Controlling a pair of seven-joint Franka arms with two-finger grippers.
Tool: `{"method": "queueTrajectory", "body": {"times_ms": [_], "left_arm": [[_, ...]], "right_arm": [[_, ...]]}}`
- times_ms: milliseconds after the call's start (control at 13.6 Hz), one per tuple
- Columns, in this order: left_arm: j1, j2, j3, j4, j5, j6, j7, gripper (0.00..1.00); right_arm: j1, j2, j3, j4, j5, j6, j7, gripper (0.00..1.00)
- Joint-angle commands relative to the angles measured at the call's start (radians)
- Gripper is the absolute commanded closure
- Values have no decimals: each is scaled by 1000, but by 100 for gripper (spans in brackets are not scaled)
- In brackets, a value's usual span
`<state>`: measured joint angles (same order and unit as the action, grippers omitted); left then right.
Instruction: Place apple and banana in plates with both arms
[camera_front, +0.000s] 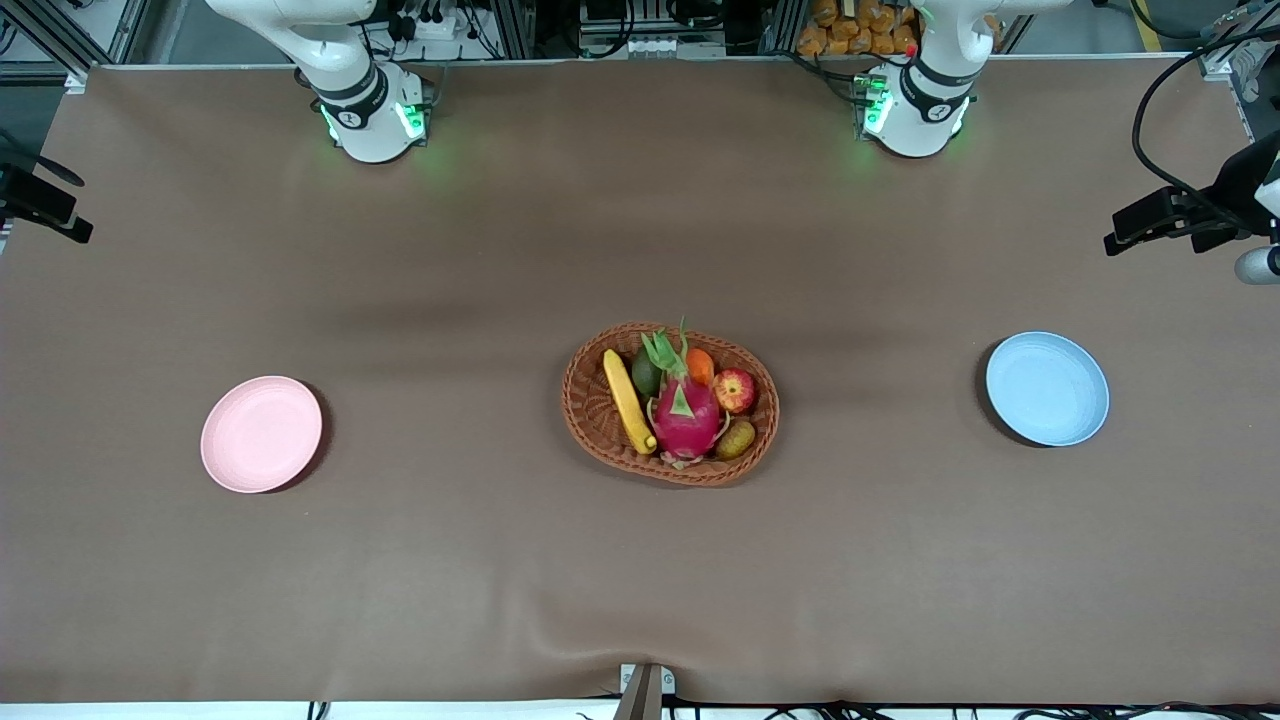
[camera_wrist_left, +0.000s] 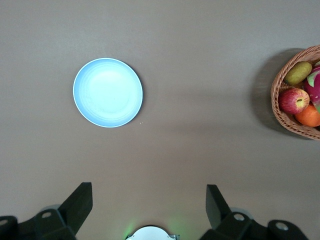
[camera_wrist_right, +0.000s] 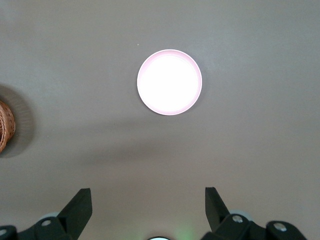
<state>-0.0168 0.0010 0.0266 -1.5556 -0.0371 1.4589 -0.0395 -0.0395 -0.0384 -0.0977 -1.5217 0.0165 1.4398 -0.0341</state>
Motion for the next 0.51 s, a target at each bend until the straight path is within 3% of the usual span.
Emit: {"method": "queueTrajectory", "body": {"times_ms": [0,441], "left_arm": [[-5,4,4,9,-9,-2,16,0],[3,19,6,11,-20,-2,13,0]], "right_arm": [[-16,11,15,23,-15,-10,-9,0],[-17,11,15,25,-15,-16,-9,0]]}}
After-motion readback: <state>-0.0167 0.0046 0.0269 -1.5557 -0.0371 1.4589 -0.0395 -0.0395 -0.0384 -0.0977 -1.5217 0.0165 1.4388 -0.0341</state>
